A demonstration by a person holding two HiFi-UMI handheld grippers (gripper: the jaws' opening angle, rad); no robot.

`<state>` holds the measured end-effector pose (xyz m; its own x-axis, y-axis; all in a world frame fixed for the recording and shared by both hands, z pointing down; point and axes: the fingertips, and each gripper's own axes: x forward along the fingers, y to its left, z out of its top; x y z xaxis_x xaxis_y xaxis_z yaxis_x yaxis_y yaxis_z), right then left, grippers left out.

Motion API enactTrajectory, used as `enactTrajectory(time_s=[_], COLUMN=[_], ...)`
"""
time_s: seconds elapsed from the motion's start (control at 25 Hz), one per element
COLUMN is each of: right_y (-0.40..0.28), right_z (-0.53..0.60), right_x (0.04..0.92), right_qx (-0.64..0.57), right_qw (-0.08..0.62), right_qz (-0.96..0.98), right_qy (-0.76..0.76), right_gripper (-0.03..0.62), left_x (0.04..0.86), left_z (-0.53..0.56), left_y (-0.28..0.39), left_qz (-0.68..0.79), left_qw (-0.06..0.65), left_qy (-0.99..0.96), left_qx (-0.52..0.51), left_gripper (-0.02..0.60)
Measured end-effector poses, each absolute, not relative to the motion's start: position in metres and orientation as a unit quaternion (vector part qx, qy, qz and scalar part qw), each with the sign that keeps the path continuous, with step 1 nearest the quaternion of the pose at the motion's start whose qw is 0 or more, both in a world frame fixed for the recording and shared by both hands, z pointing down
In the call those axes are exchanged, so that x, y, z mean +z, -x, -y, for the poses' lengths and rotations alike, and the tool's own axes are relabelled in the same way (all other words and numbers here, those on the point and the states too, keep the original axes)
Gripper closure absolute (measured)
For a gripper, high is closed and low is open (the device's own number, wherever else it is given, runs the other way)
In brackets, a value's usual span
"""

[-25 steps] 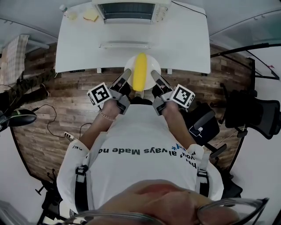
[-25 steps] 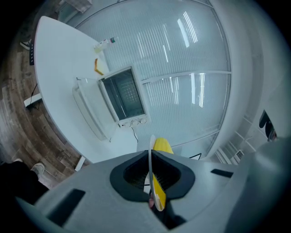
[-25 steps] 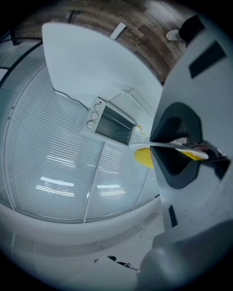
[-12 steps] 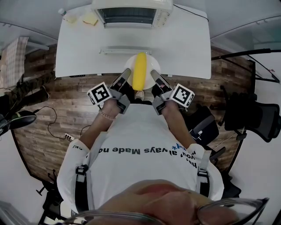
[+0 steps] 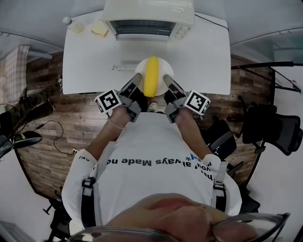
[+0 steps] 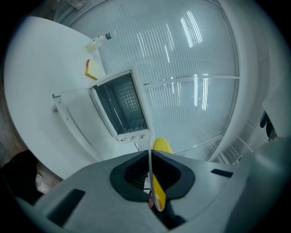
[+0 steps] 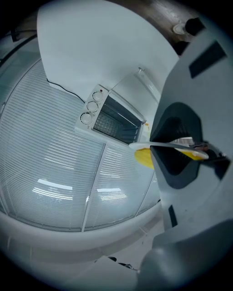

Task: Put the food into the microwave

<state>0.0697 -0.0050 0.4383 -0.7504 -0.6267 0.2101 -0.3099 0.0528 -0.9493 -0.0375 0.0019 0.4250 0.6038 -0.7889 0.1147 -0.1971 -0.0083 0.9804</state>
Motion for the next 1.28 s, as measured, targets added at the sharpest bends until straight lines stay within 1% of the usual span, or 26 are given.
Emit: enactTrajectory(time_s=[0.28,0.44,0.6,0.72,0.96,1.08,1.28], right_y=[-0.032,-0.015,-0.001,0.003,0.002,-0.004,-0.012], right_z=[0.052,0.074,0.092,0.102,0.12,0.13,0.139], right_x=[0.439,0.441,0.445,0.445,0.449,0.456,0.454], right_qx=[-0.604,-0.604,-0.603,-0.602,-0.604,-0.606,-0.613], right_qw=[0.131,0.133,0.133,0.138,0.138,0.135,0.128], right_qz=[-0.711,-0.709,-0.706,-0.703,-0.698,-0.698,-0.698], right_qy=[0.335,0.34,0.347,0.353,0.358,0.356,0.348], right_gripper=[0.568,0.568,0.568,0.568,0.568,0.568,0.568], left_x=[0.428,0.438,0.436,0.439,0.445,0.445,0.442], left_z=[0.045,0.066,0.087,0.098,0.117,0.128,0.135], left_y=[0.076,0.099,0.108,0.114,0.115,0.104,0.094], left_qz=[0.369,0.382,0.36,0.359,0.361,0.345,0.352], left_qw=[0.601,0.595,0.606,0.608,0.61,0.62,0.621], left_qy=[-0.668,-0.676,-0.672,-0.673,-0.676,-0.668,-0.661], left_qx=[-0.238,-0.206,-0.226,-0.218,-0.202,-0.226,-0.23], left_gripper=[0.566,0.565,0.565,0.565,0.565,0.566,0.565])
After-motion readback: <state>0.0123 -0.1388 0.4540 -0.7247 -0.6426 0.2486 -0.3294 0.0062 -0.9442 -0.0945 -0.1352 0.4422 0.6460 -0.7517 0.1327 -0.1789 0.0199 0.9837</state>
